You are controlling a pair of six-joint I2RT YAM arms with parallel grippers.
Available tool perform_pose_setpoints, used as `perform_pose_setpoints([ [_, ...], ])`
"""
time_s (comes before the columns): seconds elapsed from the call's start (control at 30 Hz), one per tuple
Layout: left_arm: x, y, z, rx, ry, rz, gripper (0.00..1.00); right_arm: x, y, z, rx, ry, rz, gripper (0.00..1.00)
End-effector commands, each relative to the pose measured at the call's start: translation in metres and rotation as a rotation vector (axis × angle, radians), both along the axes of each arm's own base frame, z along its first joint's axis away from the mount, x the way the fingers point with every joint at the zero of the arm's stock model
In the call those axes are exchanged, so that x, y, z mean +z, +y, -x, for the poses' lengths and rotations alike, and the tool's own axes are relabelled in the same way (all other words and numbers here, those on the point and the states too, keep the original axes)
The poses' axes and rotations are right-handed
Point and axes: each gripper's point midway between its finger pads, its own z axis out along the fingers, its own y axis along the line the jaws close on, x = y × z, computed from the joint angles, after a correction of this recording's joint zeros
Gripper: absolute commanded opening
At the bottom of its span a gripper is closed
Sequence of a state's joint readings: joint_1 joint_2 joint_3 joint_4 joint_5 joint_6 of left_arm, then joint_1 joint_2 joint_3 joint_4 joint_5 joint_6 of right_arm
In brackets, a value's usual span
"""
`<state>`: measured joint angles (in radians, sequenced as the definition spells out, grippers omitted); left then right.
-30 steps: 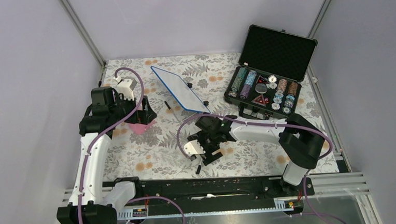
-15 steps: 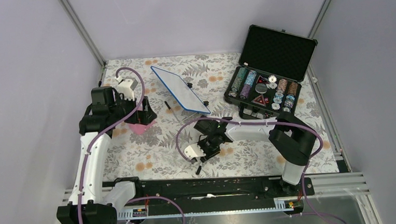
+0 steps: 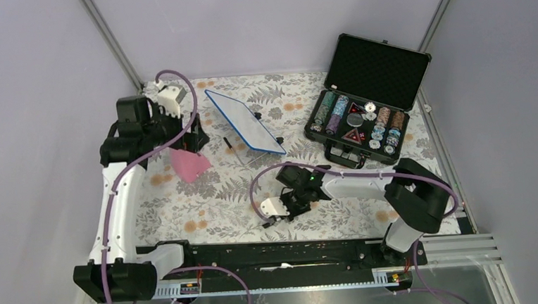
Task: Write a sentence on the whiteboard
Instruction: Pick up the whiteboard marker from the center of the board, then adjust the whiteboard stand at the center of the board.
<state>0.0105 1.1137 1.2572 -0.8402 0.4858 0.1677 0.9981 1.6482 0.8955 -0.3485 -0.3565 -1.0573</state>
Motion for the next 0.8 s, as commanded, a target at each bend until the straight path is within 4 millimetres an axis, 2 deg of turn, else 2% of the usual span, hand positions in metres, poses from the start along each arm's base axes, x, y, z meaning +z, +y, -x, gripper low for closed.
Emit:
perform_pose_setpoints([
  [0.0, 0.057, -0.006, -0.026, -0.052, -0.169, -0.046, 0.99, 0.017, -0.027, 0.009, -0.162, 0.071, 0.012, 0.00],
  [0.13, 0.084, -0.025, -0.055, -0.092, -0.217, -0.075, 0.99, 0.056, -0.028, -0.003, -0.296, 0.091, -0.114, 0.00],
  [0.23, 0.088, -0.045, -0.080, -0.124, -0.210, -0.091, 0.99, 0.078, -0.038, -0.019, -0.416, 0.082, -0.180, 0.00],
  [0.3, 0.089, -0.068, -0.093, -0.166, -0.208, -0.091, 0.99, 0.092, -0.051, -0.032, -0.507, 0.095, -0.217, 0.00],
  [0.37, 0.077, -0.091, -0.109, -0.203, -0.179, -0.094, 0.99, 0.106, -0.064, -0.042, -0.587, 0.100, -0.263, 0.00],
  [0.47, 0.064, -0.123, -0.129, -0.260, -0.161, -0.106, 0.99, 0.115, -0.089, -0.067, -0.739, 0.049, -0.305, 0.00],
  [0.6, 0.049, -0.153, -0.163, -0.285, -0.154, -0.115, 0.98, 0.124, -0.114, -0.101, -0.936, -0.013, -0.398, 0.00],
  [0.7, 0.039, -0.176, -0.177, -0.311, -0.154, -0.116, 0.97, 0.131, -0.131, -0.120, -1.057, -0.022, -0.417, 0.00],
  [0.77, 0.024, -0.191, -0.182, -0.331, -0.144, -0.137, 0.96, 0.133, -0.142, -0.131, -1.132, 0.011, -0.431, 0.00],
])
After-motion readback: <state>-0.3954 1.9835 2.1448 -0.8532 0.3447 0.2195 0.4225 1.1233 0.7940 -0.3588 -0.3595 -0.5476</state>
